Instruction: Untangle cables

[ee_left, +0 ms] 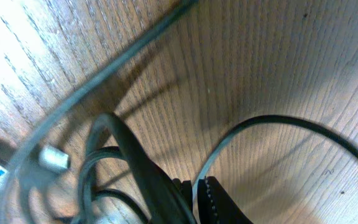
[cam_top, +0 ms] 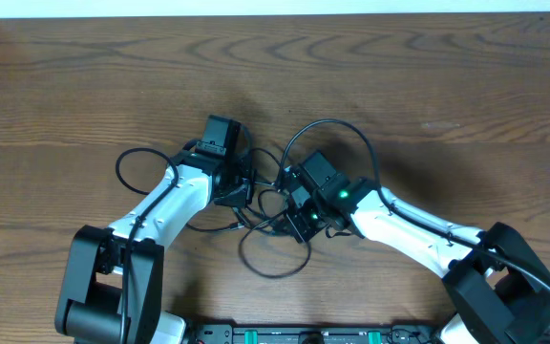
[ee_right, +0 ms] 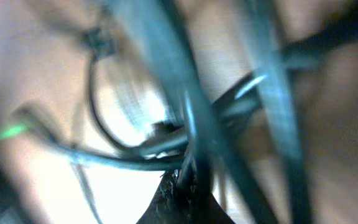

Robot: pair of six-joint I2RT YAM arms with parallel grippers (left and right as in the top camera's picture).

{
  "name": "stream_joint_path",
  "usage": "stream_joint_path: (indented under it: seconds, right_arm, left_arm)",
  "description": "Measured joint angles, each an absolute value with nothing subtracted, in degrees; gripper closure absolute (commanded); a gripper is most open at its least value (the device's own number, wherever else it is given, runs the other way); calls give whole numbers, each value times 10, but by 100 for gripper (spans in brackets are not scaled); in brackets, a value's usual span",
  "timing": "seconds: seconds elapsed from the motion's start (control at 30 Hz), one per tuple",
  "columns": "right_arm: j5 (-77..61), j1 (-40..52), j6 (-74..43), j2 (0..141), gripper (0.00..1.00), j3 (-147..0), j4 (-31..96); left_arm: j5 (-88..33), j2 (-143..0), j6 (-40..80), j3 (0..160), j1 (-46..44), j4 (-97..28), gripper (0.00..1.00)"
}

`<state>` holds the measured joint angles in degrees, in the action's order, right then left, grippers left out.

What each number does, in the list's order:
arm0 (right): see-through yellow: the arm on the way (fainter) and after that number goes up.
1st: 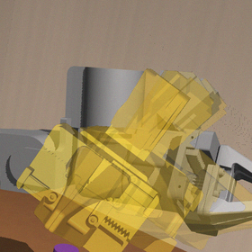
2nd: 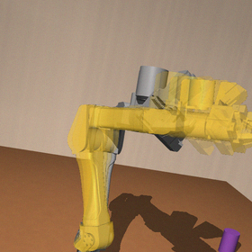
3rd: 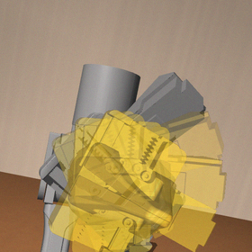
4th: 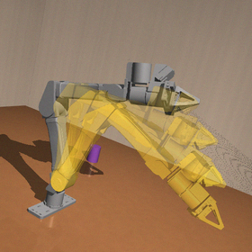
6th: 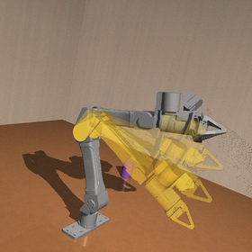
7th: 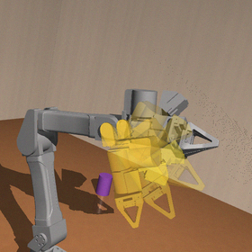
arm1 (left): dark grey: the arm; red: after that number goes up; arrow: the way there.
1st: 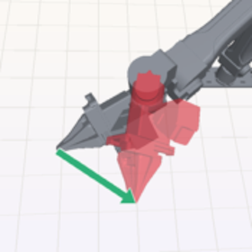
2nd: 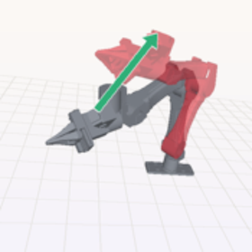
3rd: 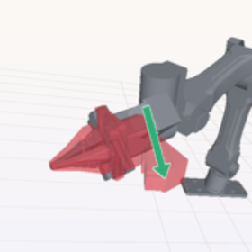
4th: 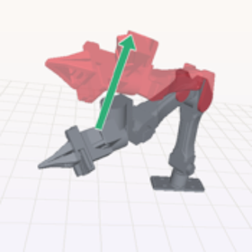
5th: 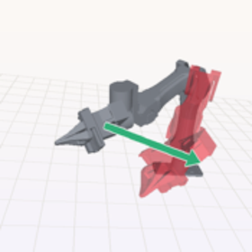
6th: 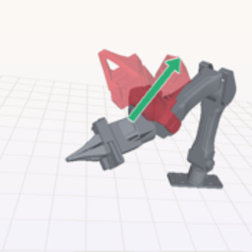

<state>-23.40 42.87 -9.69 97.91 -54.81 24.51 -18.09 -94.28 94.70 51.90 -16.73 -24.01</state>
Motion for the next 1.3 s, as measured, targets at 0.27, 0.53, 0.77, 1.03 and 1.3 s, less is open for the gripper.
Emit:
stream_joint_path:
  seconds: [0.27,0.53,0.77,1.03,1.3]
  right_arm:
    - [-528,347,39,870,99,-548,242]
    - [-689,262,127,800,99,-548,182]
    - [-719,156,135,796,99,-548,171]
    - [-369,97,4,792,89,-548,228]
    - [-366,174,-11,795,58,-548,256]
  left_arm:
    - [-163,-943,948,519,-155,-210,91]
    - [-158,-943,950,519,-145,-156,91]
    - [-105,-943,949,520,-138,-183,92]
    - [-84,-943,949,520,-133,-193,92]
    - [-83,-943,944,520,-133,-193,92]
